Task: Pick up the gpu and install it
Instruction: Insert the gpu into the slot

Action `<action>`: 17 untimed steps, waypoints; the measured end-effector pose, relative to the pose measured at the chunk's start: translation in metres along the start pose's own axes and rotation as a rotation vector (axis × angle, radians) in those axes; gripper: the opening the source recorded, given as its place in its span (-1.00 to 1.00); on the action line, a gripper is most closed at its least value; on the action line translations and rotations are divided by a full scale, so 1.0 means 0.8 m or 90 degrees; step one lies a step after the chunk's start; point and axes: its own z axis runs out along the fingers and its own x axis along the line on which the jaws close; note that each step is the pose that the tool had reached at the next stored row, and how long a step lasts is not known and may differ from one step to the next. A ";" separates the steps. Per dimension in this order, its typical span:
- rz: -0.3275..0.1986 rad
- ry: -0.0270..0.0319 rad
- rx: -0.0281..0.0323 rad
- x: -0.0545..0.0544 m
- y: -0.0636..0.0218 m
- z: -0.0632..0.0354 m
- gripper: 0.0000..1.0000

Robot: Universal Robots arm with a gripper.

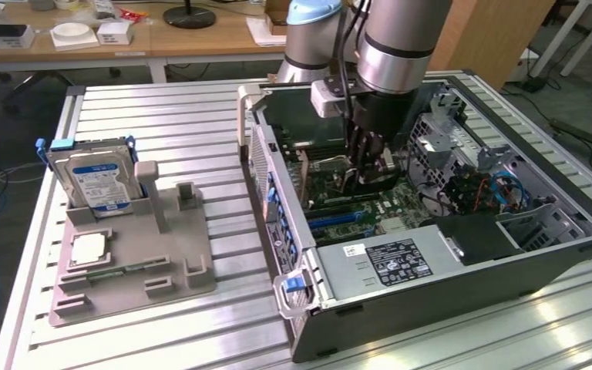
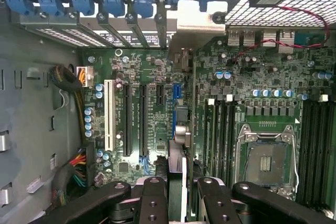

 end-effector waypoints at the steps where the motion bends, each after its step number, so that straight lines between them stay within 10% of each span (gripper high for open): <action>1: 0.000 0.0000 0.0000 0.001 0.000 0.001 -0.47; 17: 0.000 0.0001 0.0000 0.002 0.001 0.021 -0.47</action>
